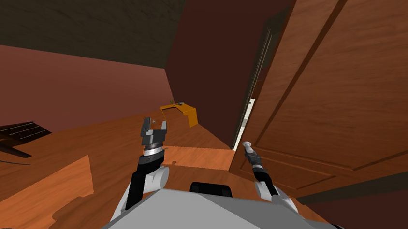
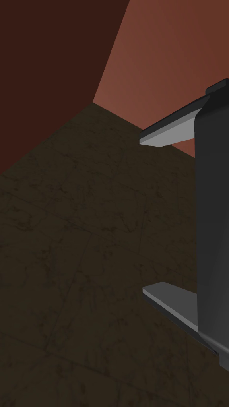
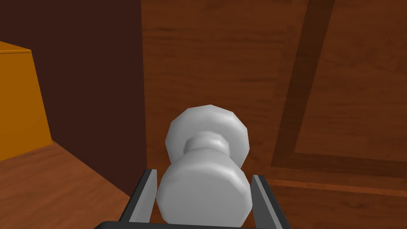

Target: Pull the door open

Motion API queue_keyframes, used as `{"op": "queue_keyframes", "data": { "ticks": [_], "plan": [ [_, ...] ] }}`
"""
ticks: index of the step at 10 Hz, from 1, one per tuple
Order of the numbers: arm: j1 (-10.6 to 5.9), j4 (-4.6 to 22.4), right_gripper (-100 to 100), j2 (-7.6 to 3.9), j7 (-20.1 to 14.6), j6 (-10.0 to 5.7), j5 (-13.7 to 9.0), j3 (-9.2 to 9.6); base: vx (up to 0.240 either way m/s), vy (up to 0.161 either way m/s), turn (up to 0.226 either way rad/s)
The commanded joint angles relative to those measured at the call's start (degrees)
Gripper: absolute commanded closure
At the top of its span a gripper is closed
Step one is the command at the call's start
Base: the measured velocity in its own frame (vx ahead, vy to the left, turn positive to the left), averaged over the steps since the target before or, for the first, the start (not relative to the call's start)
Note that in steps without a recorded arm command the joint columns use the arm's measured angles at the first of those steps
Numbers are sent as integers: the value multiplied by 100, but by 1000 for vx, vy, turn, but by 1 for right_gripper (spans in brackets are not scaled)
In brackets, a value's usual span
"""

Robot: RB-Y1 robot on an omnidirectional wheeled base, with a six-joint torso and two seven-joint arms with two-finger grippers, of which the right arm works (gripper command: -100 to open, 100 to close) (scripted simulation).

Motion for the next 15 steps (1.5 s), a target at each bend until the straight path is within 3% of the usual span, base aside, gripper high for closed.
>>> {"op": "queue_keyframes", "data": {
  "ticks": [1,5,8,15],
  "plan": [
    [83,-80,100,-29,-123,-25,91,113,-220,-19,62],
    [164,-123,100,-169,-452,-164,309,379,-218,-43,52],
    [139,-40,100,-174,-493,-229,344,422,-126,-34,24],
    [457,-160,100,-521,-1090,-687,738,840,-181,-55,65]
  ]
}}
